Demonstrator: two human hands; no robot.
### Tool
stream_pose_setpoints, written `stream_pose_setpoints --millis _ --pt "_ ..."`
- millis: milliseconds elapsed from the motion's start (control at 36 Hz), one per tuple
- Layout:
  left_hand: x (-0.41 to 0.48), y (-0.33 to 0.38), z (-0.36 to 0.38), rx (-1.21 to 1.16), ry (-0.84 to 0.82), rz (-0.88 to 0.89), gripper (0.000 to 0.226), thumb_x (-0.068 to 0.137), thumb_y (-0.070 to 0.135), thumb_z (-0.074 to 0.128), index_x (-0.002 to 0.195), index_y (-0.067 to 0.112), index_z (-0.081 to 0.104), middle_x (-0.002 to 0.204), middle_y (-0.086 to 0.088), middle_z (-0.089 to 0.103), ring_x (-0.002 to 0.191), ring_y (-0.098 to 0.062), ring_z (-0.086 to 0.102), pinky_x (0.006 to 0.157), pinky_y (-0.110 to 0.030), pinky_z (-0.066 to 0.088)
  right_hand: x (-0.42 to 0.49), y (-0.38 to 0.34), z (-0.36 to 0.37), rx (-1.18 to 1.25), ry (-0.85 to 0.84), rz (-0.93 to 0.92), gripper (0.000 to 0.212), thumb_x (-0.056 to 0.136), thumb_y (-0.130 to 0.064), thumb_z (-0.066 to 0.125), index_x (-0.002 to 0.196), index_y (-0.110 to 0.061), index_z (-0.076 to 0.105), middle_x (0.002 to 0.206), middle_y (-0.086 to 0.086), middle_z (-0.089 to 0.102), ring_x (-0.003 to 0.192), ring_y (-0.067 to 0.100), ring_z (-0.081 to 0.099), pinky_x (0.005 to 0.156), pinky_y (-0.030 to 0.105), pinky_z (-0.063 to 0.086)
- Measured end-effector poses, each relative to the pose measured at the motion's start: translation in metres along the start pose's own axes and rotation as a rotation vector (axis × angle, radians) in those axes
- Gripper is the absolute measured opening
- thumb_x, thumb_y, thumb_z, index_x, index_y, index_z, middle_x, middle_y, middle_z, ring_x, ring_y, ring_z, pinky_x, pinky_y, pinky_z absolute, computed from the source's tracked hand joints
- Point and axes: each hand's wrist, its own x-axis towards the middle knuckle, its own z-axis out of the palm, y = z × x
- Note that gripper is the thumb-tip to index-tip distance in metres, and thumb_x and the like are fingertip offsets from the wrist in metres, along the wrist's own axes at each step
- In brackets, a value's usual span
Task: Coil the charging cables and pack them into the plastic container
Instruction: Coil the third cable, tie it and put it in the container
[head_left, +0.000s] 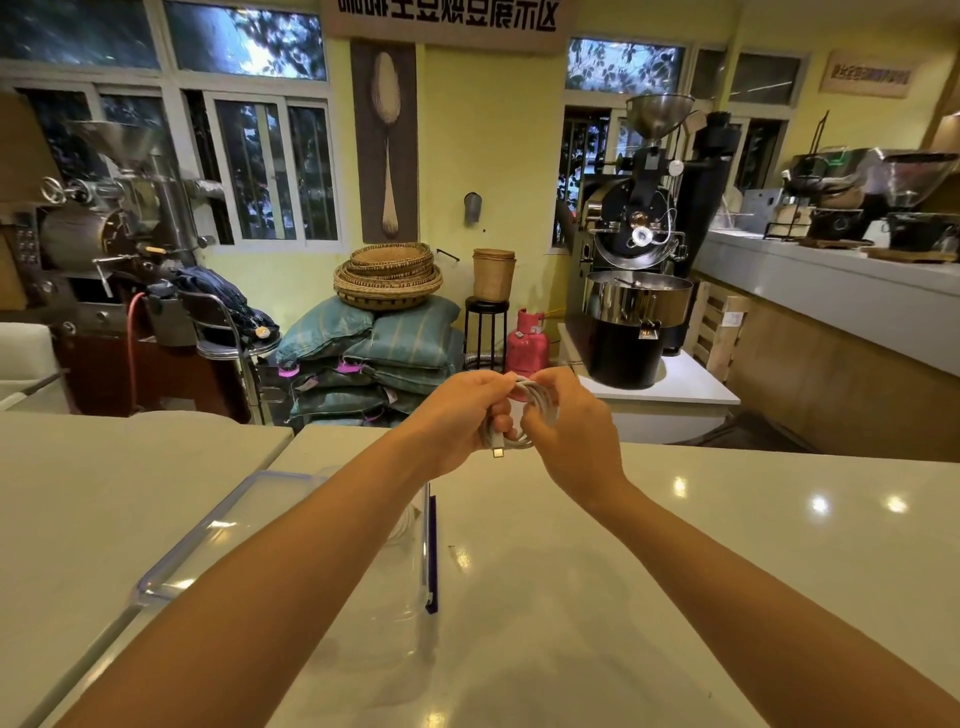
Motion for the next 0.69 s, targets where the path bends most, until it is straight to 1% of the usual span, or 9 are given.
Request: stream_pose_setpoints --millis 111,167,222,278,361,472,556,639,694 --pt "-0.002 -0.003 -0.010 0.099 0.031 0.017 0.023 0.094 0.020 0.042 0.079 0.011 0.056 0.059 0.001 0.045 0.042 -0.002 0.048 0.055 -0.021 0.049 0.001 -0.002 0.004 -0.055 -0.047 -0.010 0.016 0.082 -0.012 0.060 0.096 -0.006 0.056 0.083 0.010 0.062 0.070 0.017 0.051 0.064 0.039 0.049" --pt "-0.004 -0.005 -0.019 0.172 0.066 0.023 0.017 0.092 0.020 0.046 0.079 0.012 0.054 0.062 -0.001 0.051 0.045 -0.005 0.054 0.059 -0.026 0.050 0.002 -0.003 0.007 -0.057 -0.093 -0.001 0.016 0.082 -0.012 0.060 0.096 -0.006 0.056 0.081 0.008 0.062 0.070 0.019 0.055 0.066 0.043 0.052" --pt "-0.006 -0.006 -0.028 0.249 0.095 0.031 0.012 0.091 0.019 0.049 0.081 0.014 0.052 0.064 -0.003 0.056 0.049 -0.007 0.059 0.057 -0.026 0.052 0.003 -0.005 0.012 -0.055 -0.149 0.005 0.017 0.082 -0.012 0.060 0.097 -0.007 0.056 0.085 0.012 0.065 0.073 0.025 0.060 0.068 0.046 0.053" --pt "-0.009 -0.005 -0.037 0.322 0.112 0.039 0.011 0.091 0.018 0.050 0.081 0.015 0.051 0.065 -0.003 0.060 0.051 -0.007 0.062 0.053 -0.024 0.054 0.005 -0.007 0.017 -0.031 -0.189 0.005 0.016 0.082 -0.012 0.060 0.097 -0.007 0.056 0.086 0.014 0.066 0.075 0.027 0.061 0.069 0.045 0.054" --pt "-0.013 -0.004 -0.049 0.446 0.147 0.041 0.012 0.089 0.017 0.053 0.078 0.015 0.053 0.069 -0.004 0.064 0.056 -0.012 0.064 0.057 -0.025 0.057 0.009 -0.010 0.025 0.005 -0.251 -0.002 0.017 0.080 -0.010 0.061 0.096 -0.009 0.058 0.086 0.013 0.067 0.077 0.026 0.061 0.071 0.045 0.053" --pt "-0.019 -0.005 -0.065 0.673 0.207 0.023 0.014 0.088 0.022 0.055 0.074 0.017 0.054 0.073 -0.002 0.065 0.066 -0.014 0.063 0.064 -0.026 0.053 0.013 -0.014 0.036 0.023 -0.337 -0.031 0.019 0.079 -0.009 0.062 0.099 -0.010 0.060 0.089 0.013 0.068 0.081 0.026 0.061 0.074 0.045 0.052" --pt "-0.025 -0.009 -0.075 0.872 0.234 0.010 0.020 0.088 0.028 0.054 0.070 0.019 0.056 0.069 -0.001 0.063 0.065 -0.014 0.059 0.061 -0.026 0.048 0.016 -0.018 0.048 0.032 -0.425 -0.045 0.021 0.079 -0.009 0.062 0.100 -0.010 0.060 0.092 0.013 0.068 0.084 0.027 0.062 0.075 0.044 0.052" --pt "-0.031 -0.016 -0.087 1.116 0.250 -0.043 0.026 0.089 0.031 0.052 0.067 0.017 0.055 0.069 -0.004 0.061 0.068 -0.018 0.056 0.061 -0.030 0.044 0.019 -0.021 0.064 0.003 -0.539 -0.054 0.023 0.080 -0.009 0.060 0.103 -0.009 0.058 0.098 0.014 0.068 0.088 0.028 0.061 0.077 0.044 0.051" --pt "-0.034 -0.024 -0.095 1.227 0.247 -0.087 0.027 0.089 0.032 0.052 0.070 0.013 0.054 0.069 -0.007 0.055 0.067 -0.020 0.050 0.056 -0.029 0.036 0.019 -0.023 0.076 -0.024 -0.625 -0.072 0.020 0.081 -0.010 0.061 0.101 -0.009 0.057 0.099 0.014 0.067 0.089 0.027 0.060 0.077 0.041 0.050"
